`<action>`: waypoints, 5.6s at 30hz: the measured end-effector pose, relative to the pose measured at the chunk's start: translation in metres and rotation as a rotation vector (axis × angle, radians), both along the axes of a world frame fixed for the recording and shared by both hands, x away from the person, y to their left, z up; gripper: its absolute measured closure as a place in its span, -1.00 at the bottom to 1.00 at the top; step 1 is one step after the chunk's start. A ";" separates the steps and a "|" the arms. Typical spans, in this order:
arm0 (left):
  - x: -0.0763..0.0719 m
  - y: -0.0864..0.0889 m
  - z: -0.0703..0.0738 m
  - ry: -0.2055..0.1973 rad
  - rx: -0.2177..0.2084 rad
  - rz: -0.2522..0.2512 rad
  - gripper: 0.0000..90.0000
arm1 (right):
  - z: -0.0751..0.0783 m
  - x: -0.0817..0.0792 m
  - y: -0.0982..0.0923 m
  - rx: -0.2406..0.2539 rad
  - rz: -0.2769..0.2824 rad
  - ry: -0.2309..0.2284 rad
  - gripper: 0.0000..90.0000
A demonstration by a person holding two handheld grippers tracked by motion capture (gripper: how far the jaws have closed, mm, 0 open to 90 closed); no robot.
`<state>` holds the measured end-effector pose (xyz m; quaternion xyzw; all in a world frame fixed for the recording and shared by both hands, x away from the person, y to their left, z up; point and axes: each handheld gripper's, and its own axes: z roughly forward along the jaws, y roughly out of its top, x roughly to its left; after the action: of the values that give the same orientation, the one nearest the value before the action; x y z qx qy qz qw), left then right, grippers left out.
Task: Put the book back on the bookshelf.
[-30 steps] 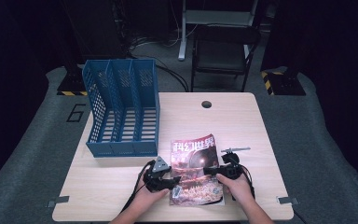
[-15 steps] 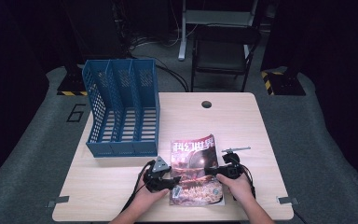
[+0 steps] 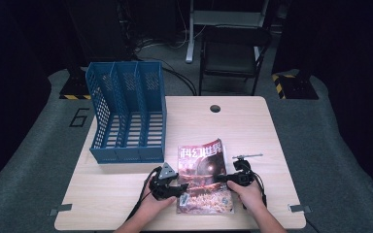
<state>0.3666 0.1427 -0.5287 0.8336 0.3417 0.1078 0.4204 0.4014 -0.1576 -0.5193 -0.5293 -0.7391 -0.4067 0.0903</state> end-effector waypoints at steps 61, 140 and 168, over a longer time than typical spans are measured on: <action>0.005 0.005 0.003 0.052 0.002 0.016 -0.51 | 0.015 -0.020 0.006 0.000 -0.008 -0.187 0.95; 0.026 -0.018 -0.001 0.134 -0.154 -0.096 -0.59 | 0.033 -0.039 0.003 0.050 0.028 -0.364 0.95; 0.021 -0.010 0.019 0.173 -0.199 -0.105 0.35 | 0.030 -0.036 -0.002 0.072 0.015 -0.337 0.91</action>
<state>0.3878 0.1323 -0.5096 0.8105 0.3417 -0.0212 0.4752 0.3651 -0.1598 -0.4894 -0.4447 -0.7326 -0.5152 -0.0131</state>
